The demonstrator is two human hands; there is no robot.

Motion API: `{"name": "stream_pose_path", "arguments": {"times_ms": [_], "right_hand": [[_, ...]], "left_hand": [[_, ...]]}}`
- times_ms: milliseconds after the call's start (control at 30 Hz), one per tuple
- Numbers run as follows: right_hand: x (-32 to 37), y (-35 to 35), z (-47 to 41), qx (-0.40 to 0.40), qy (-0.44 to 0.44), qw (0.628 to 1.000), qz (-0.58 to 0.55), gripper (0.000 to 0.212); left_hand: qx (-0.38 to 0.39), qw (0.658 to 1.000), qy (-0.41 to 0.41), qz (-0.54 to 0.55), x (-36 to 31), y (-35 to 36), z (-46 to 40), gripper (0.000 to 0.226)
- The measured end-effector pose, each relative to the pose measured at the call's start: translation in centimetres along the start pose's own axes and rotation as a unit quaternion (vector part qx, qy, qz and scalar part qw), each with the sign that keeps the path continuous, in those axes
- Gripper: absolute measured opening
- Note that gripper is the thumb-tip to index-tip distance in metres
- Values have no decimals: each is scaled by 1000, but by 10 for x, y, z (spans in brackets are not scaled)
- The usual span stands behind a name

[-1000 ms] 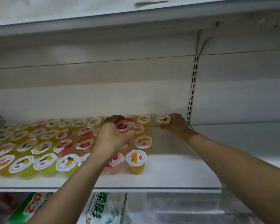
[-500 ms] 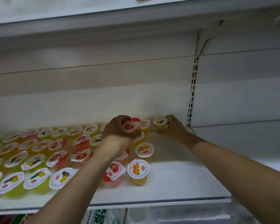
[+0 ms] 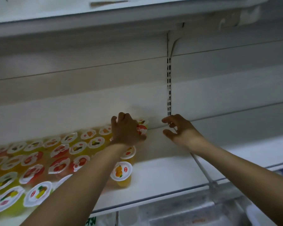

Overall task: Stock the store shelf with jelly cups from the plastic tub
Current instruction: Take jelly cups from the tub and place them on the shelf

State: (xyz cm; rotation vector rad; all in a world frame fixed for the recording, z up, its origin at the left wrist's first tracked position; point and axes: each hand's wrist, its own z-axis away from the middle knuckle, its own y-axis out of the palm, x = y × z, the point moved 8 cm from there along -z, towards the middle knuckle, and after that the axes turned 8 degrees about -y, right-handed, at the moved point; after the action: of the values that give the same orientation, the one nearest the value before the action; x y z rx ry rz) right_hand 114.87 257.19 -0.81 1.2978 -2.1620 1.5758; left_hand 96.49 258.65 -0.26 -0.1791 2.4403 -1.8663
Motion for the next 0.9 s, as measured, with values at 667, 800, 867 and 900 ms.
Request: {"name": "stream_pose_path", "arguments": {"times_ms": [667,800,867,900], "right_hand": [[-25,-78,87,6,-83,977,194,60],[-53,-114,137,-5,-75,966,246,52],[-71,-133,164,6,-64,962,266,50],[-83,-142,179,15,-54,961,271,52]], "left_hand": [[-111,974,93,172,-104,-51,88,74],[-88,957,145,237,-169,-37,131,69],[-75,952,168,246,-203,-23,152,66],[-63,950,177,251,-221,-16,162,66]]}}
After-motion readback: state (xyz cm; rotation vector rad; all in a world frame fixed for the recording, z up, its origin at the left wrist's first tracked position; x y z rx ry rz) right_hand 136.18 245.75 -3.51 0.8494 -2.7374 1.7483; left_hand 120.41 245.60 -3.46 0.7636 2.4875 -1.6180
